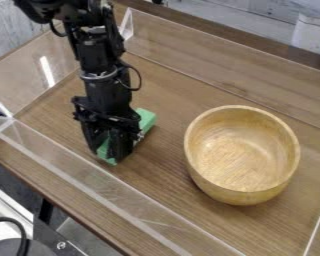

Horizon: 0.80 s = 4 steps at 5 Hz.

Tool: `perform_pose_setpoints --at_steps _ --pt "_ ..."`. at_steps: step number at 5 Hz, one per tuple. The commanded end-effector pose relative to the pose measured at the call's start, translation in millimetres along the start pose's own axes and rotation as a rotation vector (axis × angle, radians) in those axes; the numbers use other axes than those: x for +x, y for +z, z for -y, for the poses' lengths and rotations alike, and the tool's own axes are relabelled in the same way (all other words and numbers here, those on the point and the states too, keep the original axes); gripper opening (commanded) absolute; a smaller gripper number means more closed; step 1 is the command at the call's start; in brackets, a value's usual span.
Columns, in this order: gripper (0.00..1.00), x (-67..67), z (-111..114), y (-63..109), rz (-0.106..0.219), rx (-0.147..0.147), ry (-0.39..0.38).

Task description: Remove the green block from inside the brown bowl and put it on the table

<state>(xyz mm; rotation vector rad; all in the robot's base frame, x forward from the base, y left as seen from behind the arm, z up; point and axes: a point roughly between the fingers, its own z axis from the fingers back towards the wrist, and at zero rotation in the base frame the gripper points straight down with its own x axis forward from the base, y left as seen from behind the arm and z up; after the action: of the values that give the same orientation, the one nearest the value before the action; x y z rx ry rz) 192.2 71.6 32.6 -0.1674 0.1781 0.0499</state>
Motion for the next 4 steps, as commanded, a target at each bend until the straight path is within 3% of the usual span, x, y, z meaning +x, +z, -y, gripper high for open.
perform_pose_setpoints --at_steps 1,2,4 --pt "1.0 9.4 -3 24.0 0.084 0.024 0.007" --pt "1.0 9.7 -1 34.4 0.107 0.025 0.006" --pt "1.0 17.1 9 72.7 0.196 0.028 -0.015"
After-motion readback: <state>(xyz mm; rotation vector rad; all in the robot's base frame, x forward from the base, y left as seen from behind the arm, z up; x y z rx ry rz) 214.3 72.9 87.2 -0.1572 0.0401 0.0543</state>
